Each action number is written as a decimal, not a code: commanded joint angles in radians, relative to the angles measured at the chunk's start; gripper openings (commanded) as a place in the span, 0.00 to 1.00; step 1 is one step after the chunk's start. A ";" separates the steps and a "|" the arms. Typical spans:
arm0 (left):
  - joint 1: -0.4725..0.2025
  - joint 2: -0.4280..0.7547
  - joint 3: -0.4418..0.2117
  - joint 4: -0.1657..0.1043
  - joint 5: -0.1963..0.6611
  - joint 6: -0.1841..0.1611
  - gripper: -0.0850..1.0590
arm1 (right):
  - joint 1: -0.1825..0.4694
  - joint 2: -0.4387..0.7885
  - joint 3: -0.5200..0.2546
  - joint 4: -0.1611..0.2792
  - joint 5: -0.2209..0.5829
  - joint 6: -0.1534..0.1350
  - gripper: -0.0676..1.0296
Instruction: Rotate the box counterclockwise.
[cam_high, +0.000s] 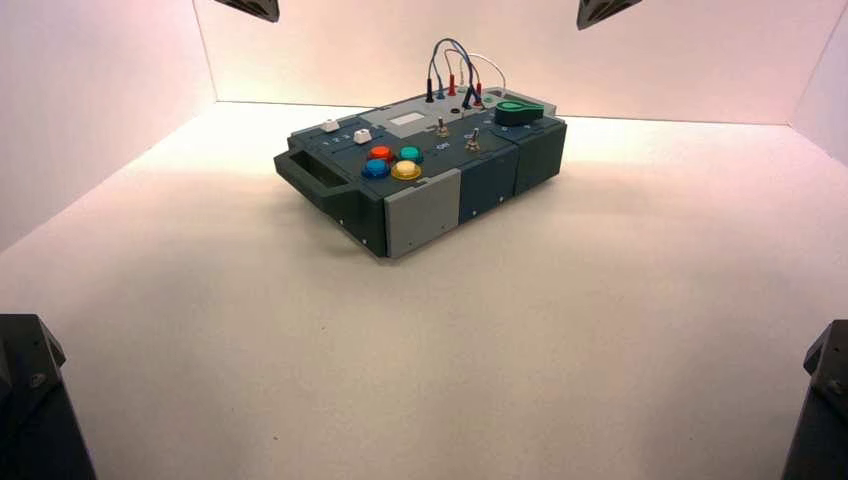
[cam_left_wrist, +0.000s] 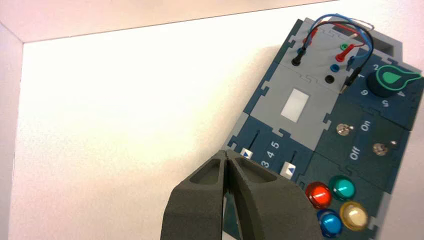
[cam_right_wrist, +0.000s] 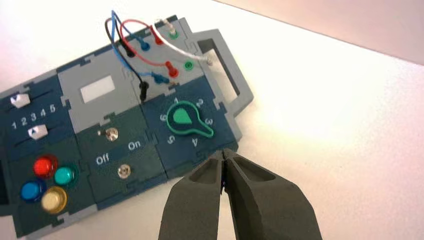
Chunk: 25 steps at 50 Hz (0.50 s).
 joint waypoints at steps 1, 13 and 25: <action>0.011 0.011 0.015 -0.005 -0.084 0.005 0.05 | -0.015 -0.064 0.046 0.005 -0.054 0.003 0.04; 0.011 0.043 0.041 -0.012 -0.169 0.003 0.05 | -0.035 -0.081 0.127 -0.002 -0.121 0.003 0.04; 0.011 0.060 0.051 -0.011 -0.199 0.005 0.05 | -0.034 -0.058 0.192 -0.003 -0.224 0.000 0.04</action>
